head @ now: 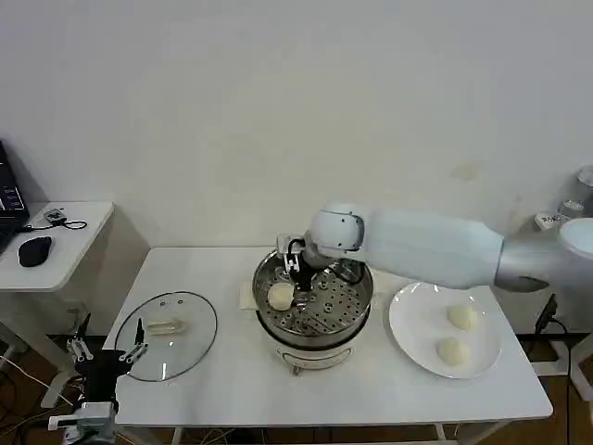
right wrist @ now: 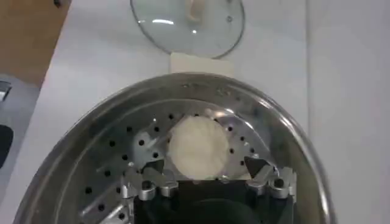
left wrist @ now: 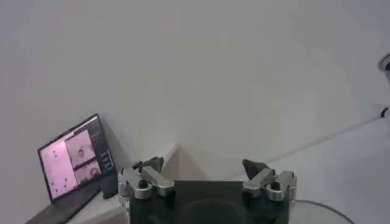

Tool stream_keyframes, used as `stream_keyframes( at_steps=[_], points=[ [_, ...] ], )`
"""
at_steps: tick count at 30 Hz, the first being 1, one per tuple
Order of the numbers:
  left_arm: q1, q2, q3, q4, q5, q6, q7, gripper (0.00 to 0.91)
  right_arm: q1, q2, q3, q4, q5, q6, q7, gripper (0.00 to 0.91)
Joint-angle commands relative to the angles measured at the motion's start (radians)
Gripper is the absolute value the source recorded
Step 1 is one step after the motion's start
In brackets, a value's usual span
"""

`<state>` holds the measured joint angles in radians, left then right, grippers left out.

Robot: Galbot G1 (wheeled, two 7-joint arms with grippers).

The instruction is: Take steamed baozi put them in steamer then cover it.

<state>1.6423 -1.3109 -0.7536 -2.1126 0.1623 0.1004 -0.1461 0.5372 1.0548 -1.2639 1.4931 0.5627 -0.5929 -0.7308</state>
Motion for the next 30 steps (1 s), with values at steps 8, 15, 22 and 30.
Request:
stream_keyframes(
  at_steps=[8,15,22,30],
  points=[
    [0.009,0.004,0.031,-0.014,0.000,-0.002,0.001,0.907,0.159,-0.488,0.014,0.221,-0.224,0.201,-0.207,0.907],
    [0.003,0.009,0.063,-0.013,0.012,-0.001,0.001,0.907,0.075,-0.779,0.027,0.288,-0.433,0.331,-0.288,0.907],
    [0.005,0.014,0.076,-0.012,0.017,-0.002,0.001,0.907,-0.170,-0.932,0.174,0.304,-0.560,0.440,-0.297,0.907],
    [0.008,0.011,0.077,0.001,0.020,-0.005,0.000,0.907,-0.606,-0.980,0.477,0.274,-0.660,0.495,-0.263,0.907]
  ],
)
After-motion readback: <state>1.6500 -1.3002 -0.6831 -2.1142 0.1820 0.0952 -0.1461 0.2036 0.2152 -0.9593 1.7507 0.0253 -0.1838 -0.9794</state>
